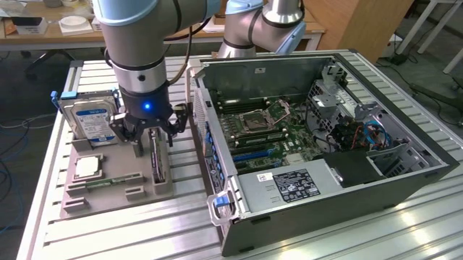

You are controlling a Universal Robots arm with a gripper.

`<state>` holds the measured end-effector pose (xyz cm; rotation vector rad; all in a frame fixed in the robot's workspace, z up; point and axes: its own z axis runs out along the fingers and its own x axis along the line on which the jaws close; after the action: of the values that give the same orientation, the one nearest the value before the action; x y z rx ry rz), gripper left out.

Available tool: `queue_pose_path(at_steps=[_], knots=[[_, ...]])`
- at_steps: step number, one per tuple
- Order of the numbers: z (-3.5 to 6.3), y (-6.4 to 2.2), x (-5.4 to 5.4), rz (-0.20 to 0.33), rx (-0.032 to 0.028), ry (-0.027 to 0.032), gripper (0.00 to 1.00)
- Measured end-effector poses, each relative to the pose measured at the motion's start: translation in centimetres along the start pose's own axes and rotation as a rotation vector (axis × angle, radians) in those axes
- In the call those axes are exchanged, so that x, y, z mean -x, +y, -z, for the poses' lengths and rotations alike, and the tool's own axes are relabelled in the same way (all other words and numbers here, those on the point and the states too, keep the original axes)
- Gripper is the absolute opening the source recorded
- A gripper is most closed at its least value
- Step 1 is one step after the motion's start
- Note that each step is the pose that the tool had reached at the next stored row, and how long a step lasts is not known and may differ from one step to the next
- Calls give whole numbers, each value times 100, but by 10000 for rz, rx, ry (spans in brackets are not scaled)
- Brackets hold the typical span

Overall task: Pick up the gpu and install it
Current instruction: 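Pick up the gpu and move the gpu toward the slot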

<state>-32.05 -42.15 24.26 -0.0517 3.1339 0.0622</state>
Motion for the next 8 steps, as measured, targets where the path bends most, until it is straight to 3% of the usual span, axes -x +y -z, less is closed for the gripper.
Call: queue_pose_path(at_steps=[8], knots=[[-81, 4, -1, -110, -1, -4, 65]])
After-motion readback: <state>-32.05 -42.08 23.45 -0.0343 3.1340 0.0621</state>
